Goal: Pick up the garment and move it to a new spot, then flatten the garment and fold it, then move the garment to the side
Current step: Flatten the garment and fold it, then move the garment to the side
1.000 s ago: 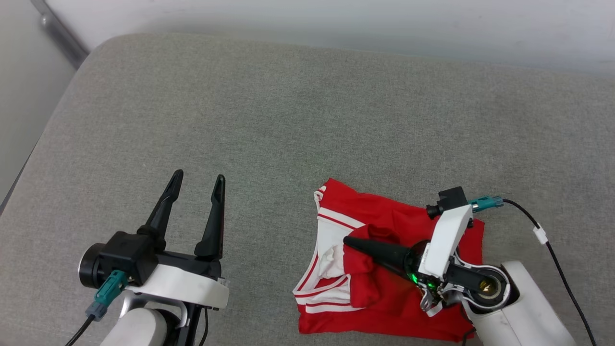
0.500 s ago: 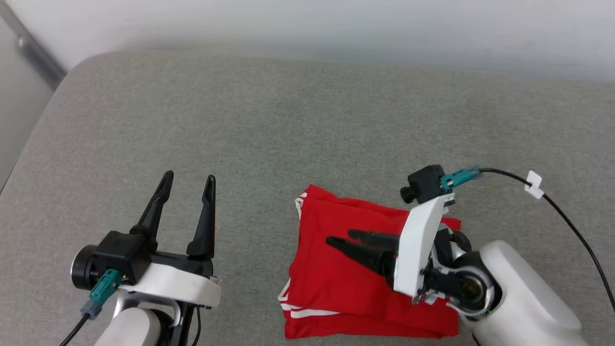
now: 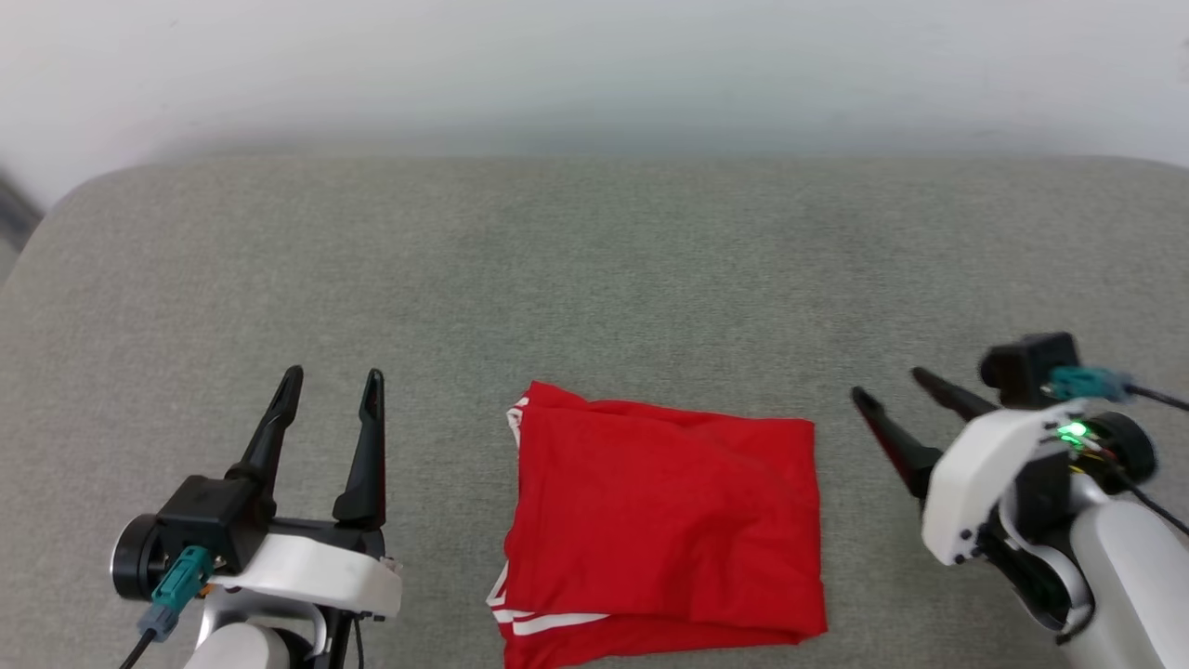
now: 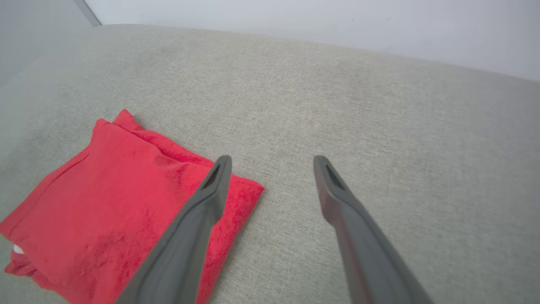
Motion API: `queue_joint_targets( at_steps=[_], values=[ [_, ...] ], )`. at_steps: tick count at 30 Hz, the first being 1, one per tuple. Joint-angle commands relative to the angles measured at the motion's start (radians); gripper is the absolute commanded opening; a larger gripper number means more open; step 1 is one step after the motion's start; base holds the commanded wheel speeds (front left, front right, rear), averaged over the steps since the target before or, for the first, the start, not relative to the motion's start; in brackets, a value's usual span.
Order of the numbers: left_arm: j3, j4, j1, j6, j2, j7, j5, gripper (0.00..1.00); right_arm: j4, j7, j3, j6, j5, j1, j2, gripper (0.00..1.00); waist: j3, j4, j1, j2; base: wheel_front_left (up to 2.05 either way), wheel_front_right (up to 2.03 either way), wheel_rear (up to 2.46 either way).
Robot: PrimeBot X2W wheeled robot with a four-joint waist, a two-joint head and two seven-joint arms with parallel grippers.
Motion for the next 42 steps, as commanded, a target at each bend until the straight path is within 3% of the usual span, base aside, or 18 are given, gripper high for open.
queue_joint_targets(
  at_steps=[1, 10, 16, 27, 42],
  values=[
    [0.010, 0.003, 0.019, 0.008, 0.004, -0.006, -0.006, 1.00, -0.023, -0.041, -0.070, 0.000, -0.060, 0.044, 0.024, 1.00, -0.015, -0.024, 0.0000, 0.0000, 0.00, 0.00, 0.00],
    [0.032, 0.014, 0.062, 0.015, -0.005, -0.006, -0.014, 1.00, -0.160, -0.243, -0.307, 0.000, -0.215, 0.192, 0.146, 1.00, -0.049, -0.056, 0.0000, 0.0000, 0.00, 0.00, 0.00],
    [0.051, 0.026, 0.106, 0.016, -0.019, -0.006, -0.009, 1.00, -0.253, -0.320, -0.320, 0.000, -0.253, 0.282, 0.203, 1.00, -0.085, -0.062, 0.0000, 0.0000, 0.00, 0.00, 0.00],
    [0.059, 0.031, 0.173, 0.010, -0.029, -0.006, 0.011, 1.00, -0.380, -0.281, -0.335, 0.000, -0.284, 0.424, 0.249, 1.00, -0.119, -0.061, 0.0000, 0.0000, 0.00, 0.00, 0.00],
    [0.084, 0.026, 0.161, 0.008, -0.050, -0.005, 0.025, 1.00, -0.405, -0.185, -0.367, 0.000, -0.260, 0.435, 0.264, 1.00, -0.108, -0.058, 0.0000, 0.0000, 0.00, 0.00, 0.00]
  ],
)
